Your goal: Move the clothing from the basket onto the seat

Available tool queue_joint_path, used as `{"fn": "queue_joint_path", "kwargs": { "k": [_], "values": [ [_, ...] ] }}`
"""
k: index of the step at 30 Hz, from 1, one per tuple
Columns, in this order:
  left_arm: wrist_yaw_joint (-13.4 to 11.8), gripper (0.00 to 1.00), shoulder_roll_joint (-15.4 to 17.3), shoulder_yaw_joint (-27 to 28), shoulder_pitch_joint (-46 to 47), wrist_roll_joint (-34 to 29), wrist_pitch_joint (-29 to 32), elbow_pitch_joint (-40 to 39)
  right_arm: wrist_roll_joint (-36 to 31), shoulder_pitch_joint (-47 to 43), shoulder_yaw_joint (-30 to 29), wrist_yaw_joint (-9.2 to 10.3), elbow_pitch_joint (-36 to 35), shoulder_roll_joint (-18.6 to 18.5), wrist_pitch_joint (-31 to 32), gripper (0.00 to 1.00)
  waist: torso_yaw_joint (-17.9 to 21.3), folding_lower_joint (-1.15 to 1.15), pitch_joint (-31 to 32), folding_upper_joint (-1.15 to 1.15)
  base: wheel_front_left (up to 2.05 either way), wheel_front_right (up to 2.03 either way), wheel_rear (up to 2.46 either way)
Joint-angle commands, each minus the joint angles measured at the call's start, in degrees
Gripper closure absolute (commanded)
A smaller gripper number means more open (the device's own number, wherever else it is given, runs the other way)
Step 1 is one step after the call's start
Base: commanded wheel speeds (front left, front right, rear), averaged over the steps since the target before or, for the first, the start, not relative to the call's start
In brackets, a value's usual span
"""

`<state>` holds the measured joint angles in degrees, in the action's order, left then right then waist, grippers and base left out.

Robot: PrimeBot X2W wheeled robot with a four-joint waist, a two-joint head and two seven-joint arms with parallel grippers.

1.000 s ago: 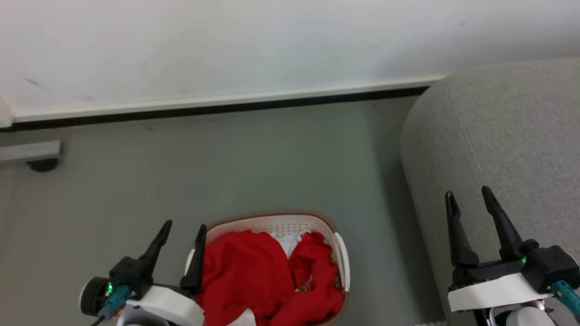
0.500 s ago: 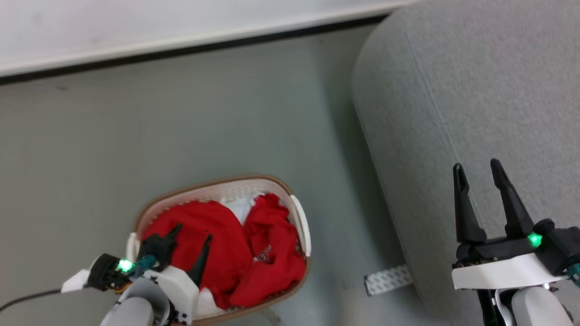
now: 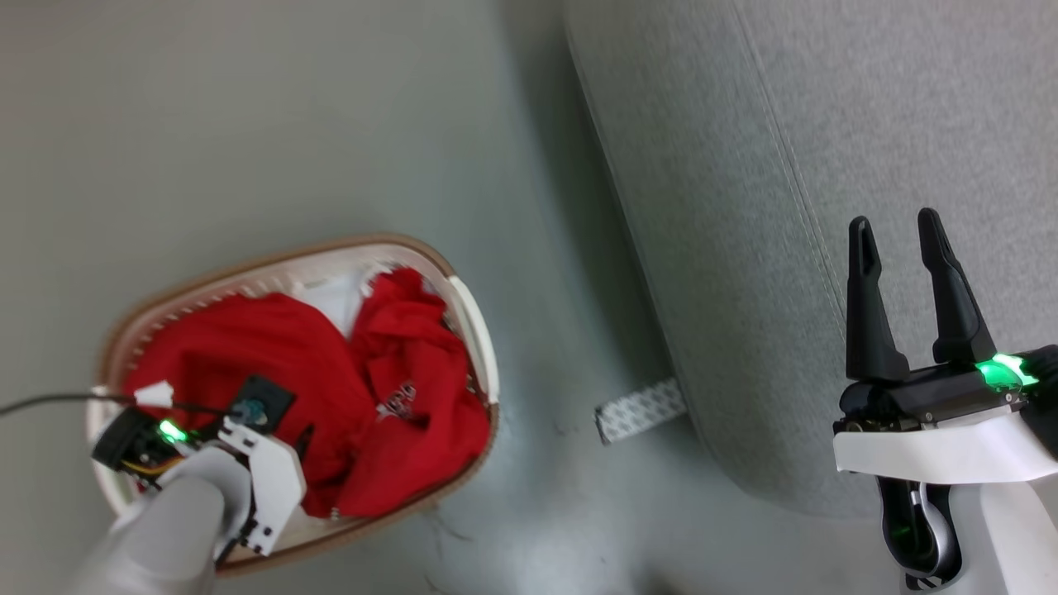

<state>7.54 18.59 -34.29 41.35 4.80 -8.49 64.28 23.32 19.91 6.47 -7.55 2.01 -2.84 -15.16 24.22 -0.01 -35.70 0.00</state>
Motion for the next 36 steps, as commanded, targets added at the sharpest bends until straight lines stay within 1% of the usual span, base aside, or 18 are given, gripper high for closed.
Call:
{"fn": "queue_joint_path", "kwargs": {
  "k": [1,9,15,16,18,19,21,25,31,36],
  "values": [
    [-0.1,0.0,0.9,-0.8,1.2,0.6,0.4,0.6,0.4,0.7,0.1,0.12,-0.5,-0.1,0.0,0.0,3.2,0.01,-4.5,0.0,0.0,0.0,0.0],
    [-0.1,0.0,3.5,-9.4,5.6,4.4,7.5,5.2,3.1,1.6,1.4,0.12,-1.7,-0.1,0.0,0.0,6.2,0.01,-10.0,0.0,0.0,0.0,0.0],
    [-0.1,0.0,3.8,-14.3,7.3,6.9,12.2,6.5,3.0,1.8,0.9,0.12,-2.1,-0.1,0.0,0.0,6.1,0.01,-11.1,0.0,0.0,0.0,0.0],
    [-0.1,0.27,3.9,-14.8,7.4,7.4,12.3,6.5,3.0,1.9,0.9,0.12,-2.0,-0.1,0.0,0.0,6.0,0.01,-11.2,0.0,0.0,0.0,0.0],
    [-0.1,0.95,3.9,-15.6,7.7,8.5,12.2,6.6,3.1,2.1,1.0,0.12,-1.7,-0.1,0.0,0.0,6.1,0.01,-11.1,0.0,0.0,0.0,0.0],
    [-0.1,1.0,4.0,-15.8,7.6,9.1,11.9,6.7,3.1,2.1,1.2,0.12,-1.5,-0.1,0.0,0.0,6.1,0.01,-10.9,0.0,0.0,0.0,0.0],
    [-0.1,1.0,4.1,-16.2,7.4,9.7,11.2,6.8,3.2,2.4,1.5,0.12,-1.2,-0.1,0.0,0.0,6.3,0.01,-10.3,0.0,0.0,0.0,0.0],
    [-0.1,1.0,3.0,-16.2,6.1,11.8,7.9,6.8,1.8,2.5,0.9,0.12,-0.8,-0.1,0.0,0.0,5.1,0.01,-7.5,0.0,0.0,0.0,0.0],
    [-0.1,1.0,-0.5,-14.9,3.4,14.7,3.6,7.6,-1.8,1.3,-0.8,0.12,0.0,-0.1,0.0,0.0,1.6,0.01,0.4,0.0,0.0,0.0,0.0],
    [-0.1,1.0,-4.2,-13.4,1.3,17.2,-2.1,7.5,-4.3,-0.5,-1.7,0.12,1.0,-0.1,0.0,0.0,-2.4,0.01,8.5,0.0,0.0,0.0,0.0]
  ]
}}
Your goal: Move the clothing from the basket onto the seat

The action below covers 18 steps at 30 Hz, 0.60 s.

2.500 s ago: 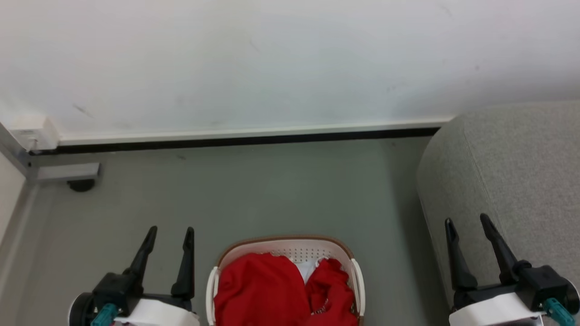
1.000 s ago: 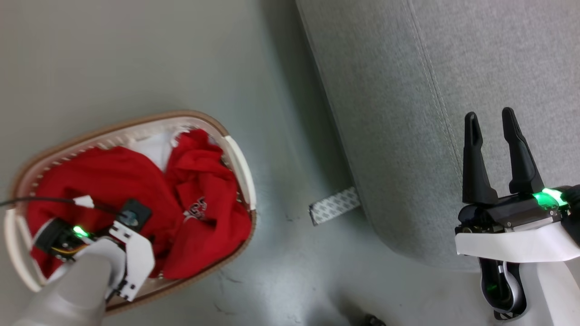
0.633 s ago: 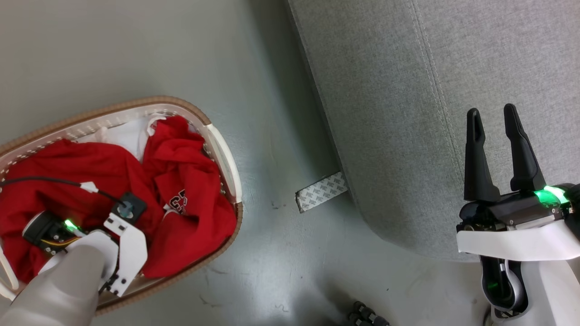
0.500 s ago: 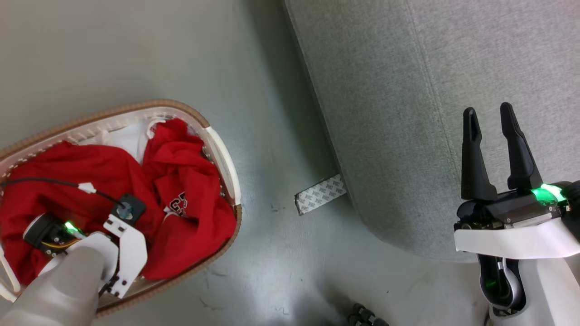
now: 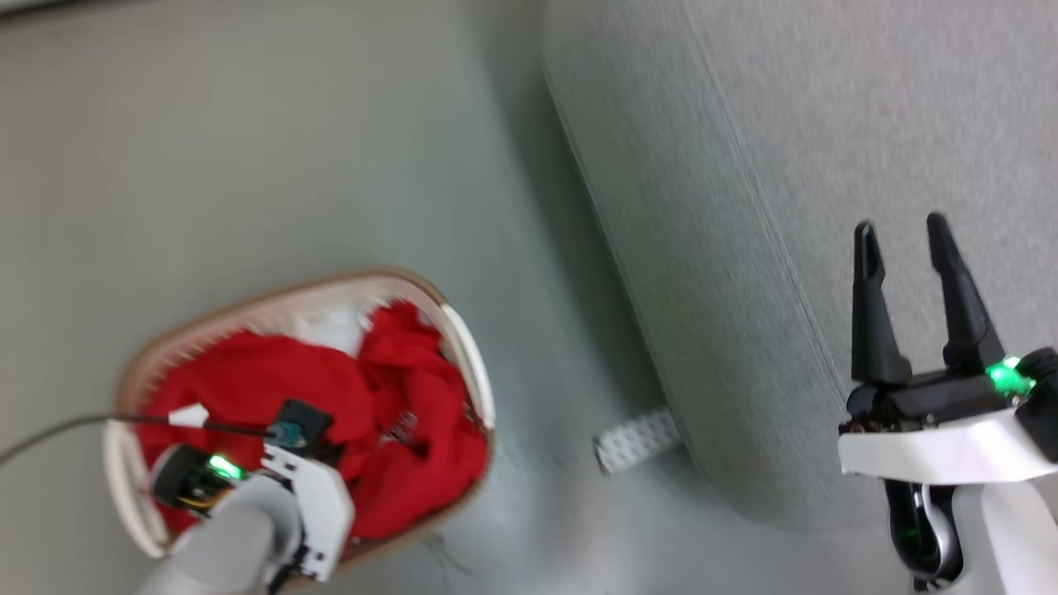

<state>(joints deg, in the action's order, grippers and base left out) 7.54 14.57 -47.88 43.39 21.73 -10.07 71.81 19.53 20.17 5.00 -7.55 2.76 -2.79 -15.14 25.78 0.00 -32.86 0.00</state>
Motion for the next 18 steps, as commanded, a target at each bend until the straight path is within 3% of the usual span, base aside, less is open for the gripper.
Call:
{"fn": "queue_joint_path", "kwargs": {
  "k": [1,8,18],
  "values": [
    [-0.1,1.0,-0.9,0.5,-1.3,0.9,-1.5,-0.2,-0.7,-1.2,-0.4,0.12,0.5,-0.2,0.0,0.0,-4.9,0.0,7.4,0.0,0.0,0.0,0.0],
    [-0.1,1.0,-4.2,2.4,-3.4,4.1,-5.0,-5.5,1.8,-4.1,-0.1,0.12,2.0,-0.2,0.0,0.0,-10.9,0.0,17.2,0.0,0.0,0.0,0.0],
    [-0.3,1.0,-4.4,8.1,-7.6,3.0,-5.1,-23.0,0.2,-8.0,1.6,0.12,3.5,-0.2,0.0,0.0,-17.1,0.0,26.1,0.0,0.0,0.0,0.0]
  ]
}}
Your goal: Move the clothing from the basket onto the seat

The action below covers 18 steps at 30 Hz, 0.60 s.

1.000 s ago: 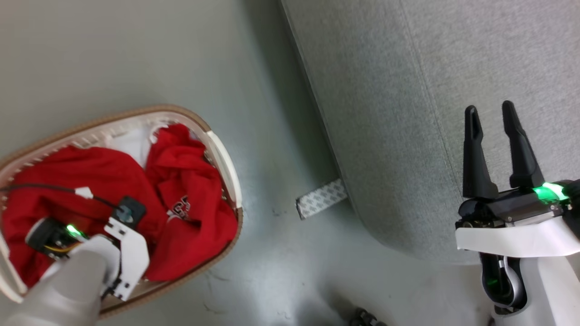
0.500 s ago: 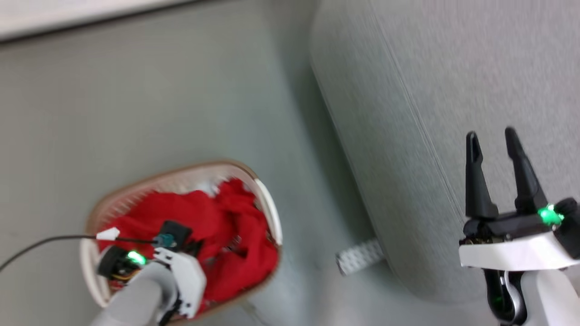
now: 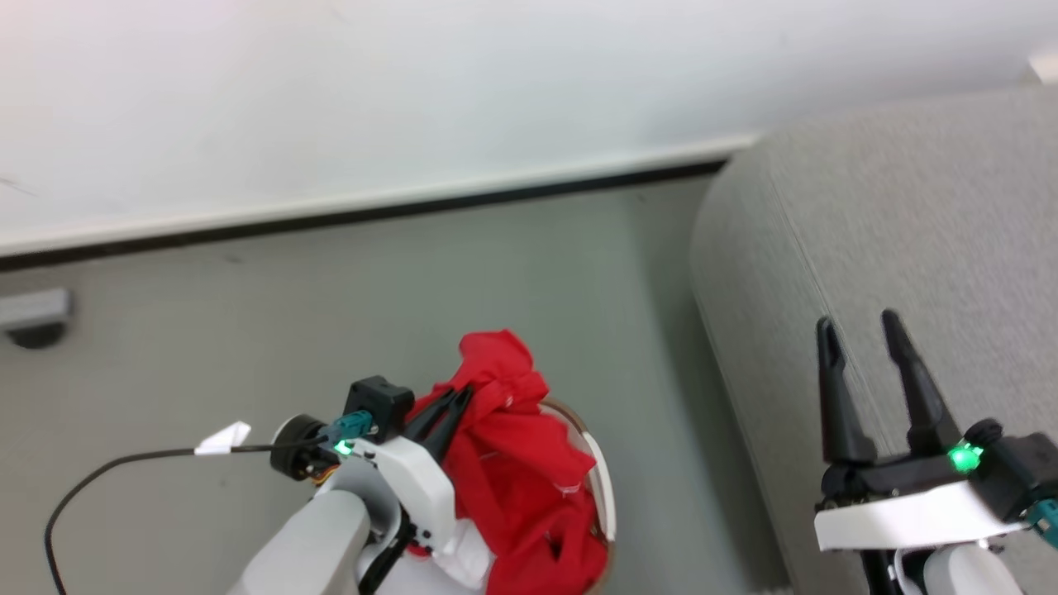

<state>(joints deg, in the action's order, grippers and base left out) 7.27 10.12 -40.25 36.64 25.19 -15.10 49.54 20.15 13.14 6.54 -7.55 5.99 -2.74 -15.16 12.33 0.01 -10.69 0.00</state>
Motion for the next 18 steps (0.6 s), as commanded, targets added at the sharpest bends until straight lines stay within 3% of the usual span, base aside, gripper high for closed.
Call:
{"fn": "queue_joint_path", "kwargs": {
  "k": [1,9,18],
  "values": [
    [-0.1,1.0,0.0,0.9,-1.4,-0.8,-0.1,-2.4,-0.5,-1.4,0.2,0.12,0.6,-0.3,0.0,0.0,-4.1,-0.01,4.7,0.0,0.0,0.0,0.0],
    [-0.5,1.0,-0.3,4.8,-4.1,-2.4,-0.1,-14.4,-1.2,-4.7,2.8,0.12,2.1,-0.3,0.0,0.0,-6.6,-0.01,10.3,0.0,0.0,0.0,0.0],
    [-1.6,1.0,-0.8,7.4,-3.0,-2.0,-0.1,-22.5,-1.8,-5.6,5.9,0.12,3.1,-0.2,0.0,0.0,-8.8,-0.01,12.4,0.0,0.0,0.0,0.0]
  ]
}}
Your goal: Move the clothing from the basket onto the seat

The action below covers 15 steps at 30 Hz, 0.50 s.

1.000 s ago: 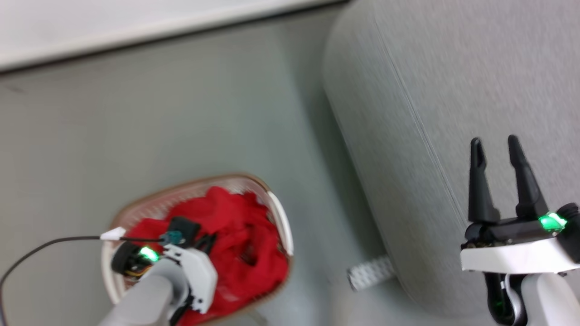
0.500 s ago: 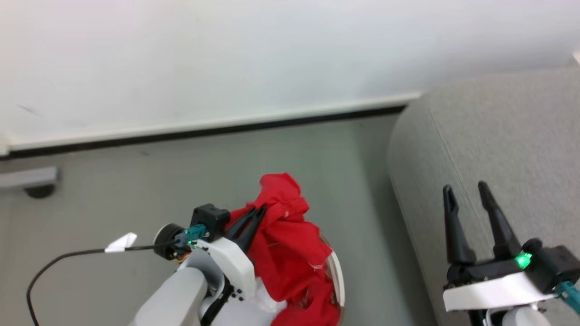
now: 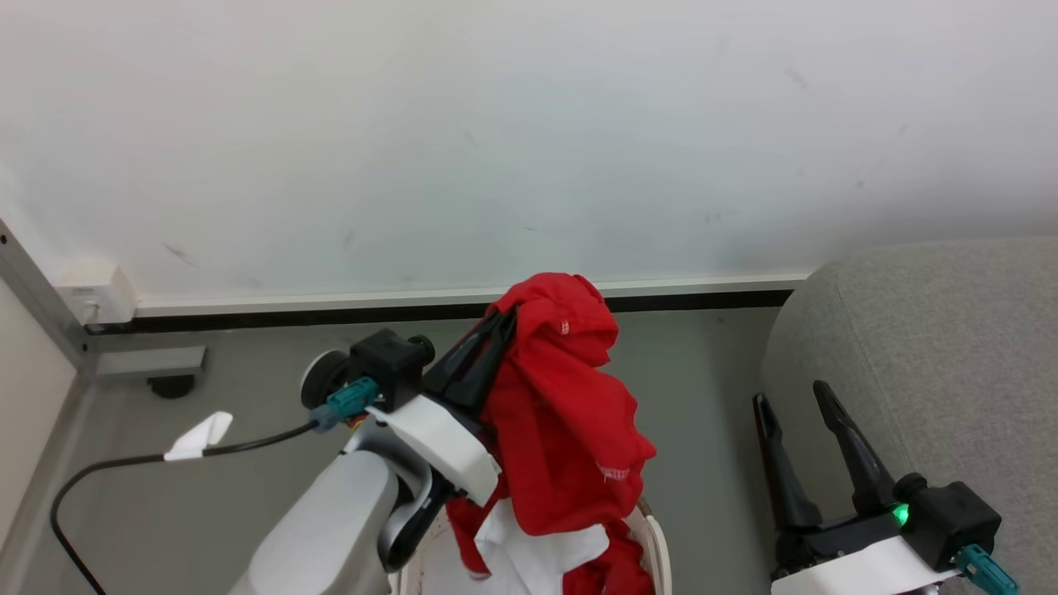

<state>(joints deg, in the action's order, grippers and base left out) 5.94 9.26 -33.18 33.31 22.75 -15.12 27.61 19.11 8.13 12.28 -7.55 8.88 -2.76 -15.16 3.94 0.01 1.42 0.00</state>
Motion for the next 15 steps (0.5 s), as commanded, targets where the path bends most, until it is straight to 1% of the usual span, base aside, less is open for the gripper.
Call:
{"fn": "queue_joint_path", "kwargs": {
  "k": [1,10,15],
  "values": [
    [-0.4,1.0,0.2,0.5,0.3,0.5,0.0,-1.2,-0.8,-0.6,0.4,0.12,0.3,-0.2,0.0,0.0,-0.6,-0.01,0.4,0.0,0.0,0.0,0.0],
    [-1.4,1.0,1.1,0.7,-0.1,0.7,0.2,-4.6,-2.5,-0.7,3.1,0.12,1.8,-0.8,0.0,0.0,-1.5,-0.01,0.5,0.0,0.0,0.0,0.0],
    [-1.3,1.0,1.2,0.4,0.6,1.0,0.7,-6.5,-3.2,0.5,7.5,0.12,4.9,-2.7,0.0,0.0,-2.0,-0.01,0.3,0.0,0.0,0.0,0.0]
  ]
}}
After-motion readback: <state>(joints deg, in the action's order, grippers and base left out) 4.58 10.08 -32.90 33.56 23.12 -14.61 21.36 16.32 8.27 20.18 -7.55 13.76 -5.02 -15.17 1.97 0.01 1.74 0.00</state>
